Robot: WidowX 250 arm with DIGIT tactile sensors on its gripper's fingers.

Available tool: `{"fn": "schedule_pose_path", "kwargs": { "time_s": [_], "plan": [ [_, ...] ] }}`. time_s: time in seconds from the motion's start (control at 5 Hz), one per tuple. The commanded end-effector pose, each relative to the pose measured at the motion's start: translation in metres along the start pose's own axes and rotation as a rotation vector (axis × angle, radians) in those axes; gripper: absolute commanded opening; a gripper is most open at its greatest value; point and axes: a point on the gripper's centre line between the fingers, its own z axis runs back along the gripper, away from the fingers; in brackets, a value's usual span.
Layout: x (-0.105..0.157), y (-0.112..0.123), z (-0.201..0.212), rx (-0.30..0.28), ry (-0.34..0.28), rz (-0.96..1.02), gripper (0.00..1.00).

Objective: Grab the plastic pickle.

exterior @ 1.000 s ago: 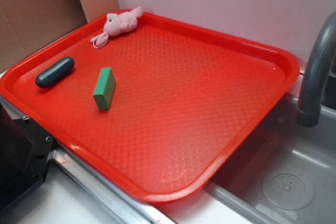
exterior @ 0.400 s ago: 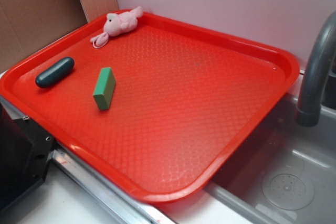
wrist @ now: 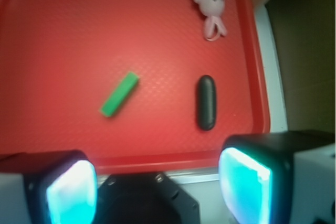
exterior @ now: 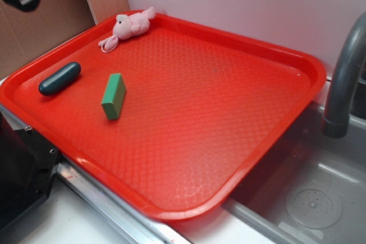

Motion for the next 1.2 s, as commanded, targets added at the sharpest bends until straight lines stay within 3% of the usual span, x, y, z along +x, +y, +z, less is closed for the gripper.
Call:
{"fn": "schedule_pose_path", "kwargs": {
  "time_s": [0.0, 0.2, 0.4, 0.8, 1.0],
  "plan": [
    [0.014, 0.035, -0.055, 0.053, -0.052, 0.101, 1.0],
    [0.014, 0.043, -0.082, 0.073, -0.061, 0.136, 1.0],
    [0.014, 0.053, -0.103, 0.07, -0.03, 0.151, 1.0],
    [0.016, 0.065, -0.149, 0.141, 0.028, 0.18, 1.0],
    [0.015, 0.059, -0.162, 0.066, 0.029, 0.138, 1.0]
  ]
}}
